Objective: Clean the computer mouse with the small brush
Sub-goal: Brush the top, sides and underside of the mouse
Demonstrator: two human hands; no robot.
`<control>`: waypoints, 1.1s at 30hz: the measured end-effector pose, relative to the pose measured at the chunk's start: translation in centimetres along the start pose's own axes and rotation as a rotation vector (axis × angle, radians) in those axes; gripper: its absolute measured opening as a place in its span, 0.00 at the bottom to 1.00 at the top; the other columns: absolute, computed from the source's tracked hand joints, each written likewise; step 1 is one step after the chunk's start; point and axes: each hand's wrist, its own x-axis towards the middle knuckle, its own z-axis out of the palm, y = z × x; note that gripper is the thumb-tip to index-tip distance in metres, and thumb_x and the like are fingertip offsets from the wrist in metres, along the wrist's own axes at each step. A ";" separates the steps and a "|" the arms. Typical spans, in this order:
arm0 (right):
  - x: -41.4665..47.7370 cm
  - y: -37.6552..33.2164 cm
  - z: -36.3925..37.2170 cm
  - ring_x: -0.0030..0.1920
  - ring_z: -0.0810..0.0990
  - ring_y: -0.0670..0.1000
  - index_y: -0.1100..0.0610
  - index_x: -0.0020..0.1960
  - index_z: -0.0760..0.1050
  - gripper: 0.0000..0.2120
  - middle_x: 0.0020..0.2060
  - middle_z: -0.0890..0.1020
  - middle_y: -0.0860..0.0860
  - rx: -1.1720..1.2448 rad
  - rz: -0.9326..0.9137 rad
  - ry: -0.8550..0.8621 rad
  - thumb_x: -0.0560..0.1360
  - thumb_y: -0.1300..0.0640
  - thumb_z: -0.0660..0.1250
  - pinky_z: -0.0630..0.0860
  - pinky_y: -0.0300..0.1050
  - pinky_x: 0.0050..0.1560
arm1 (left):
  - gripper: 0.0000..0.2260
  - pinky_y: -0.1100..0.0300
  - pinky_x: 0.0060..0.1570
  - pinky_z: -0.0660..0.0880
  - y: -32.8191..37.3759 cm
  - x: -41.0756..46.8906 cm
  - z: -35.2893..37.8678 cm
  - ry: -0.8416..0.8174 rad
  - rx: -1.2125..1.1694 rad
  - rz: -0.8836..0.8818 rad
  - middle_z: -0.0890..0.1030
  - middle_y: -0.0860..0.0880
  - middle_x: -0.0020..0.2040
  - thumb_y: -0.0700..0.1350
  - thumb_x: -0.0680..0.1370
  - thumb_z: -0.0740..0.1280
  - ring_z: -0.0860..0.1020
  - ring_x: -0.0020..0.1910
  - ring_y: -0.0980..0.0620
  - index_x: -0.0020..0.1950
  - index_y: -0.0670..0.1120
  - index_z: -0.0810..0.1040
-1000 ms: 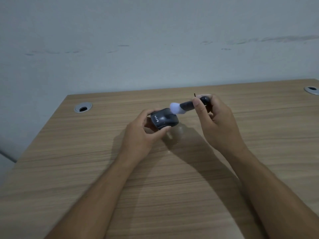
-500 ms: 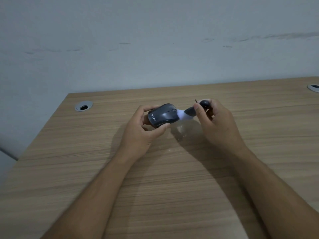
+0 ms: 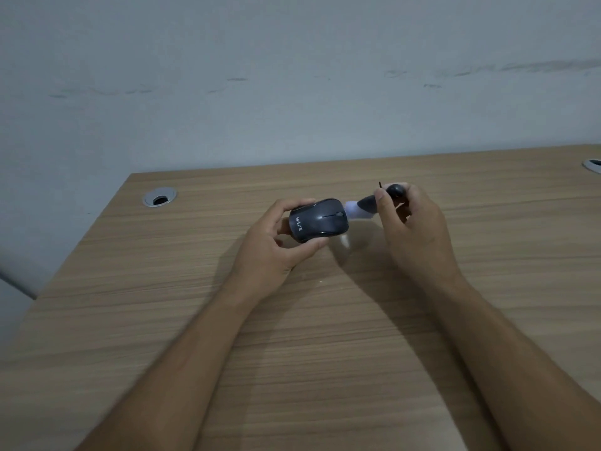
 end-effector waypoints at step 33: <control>-0.5 -1.6 -0.6 0.36 0.79 0.44 0.55 0.54 0.84 0.11 0.37 0.81 0.43 -0.101 -0.294 -0.099 0.85 0.48 0.70 0.70 0.33 0.36 | 0.25 0.68 0.38 0.73 -0.7 0.6 -0.4 0.044 -0.087 -0.051 0.85 0.61 0.44 0.39 0.77 0.83 0.78 0.32 0.67 0.72 0.51 0.83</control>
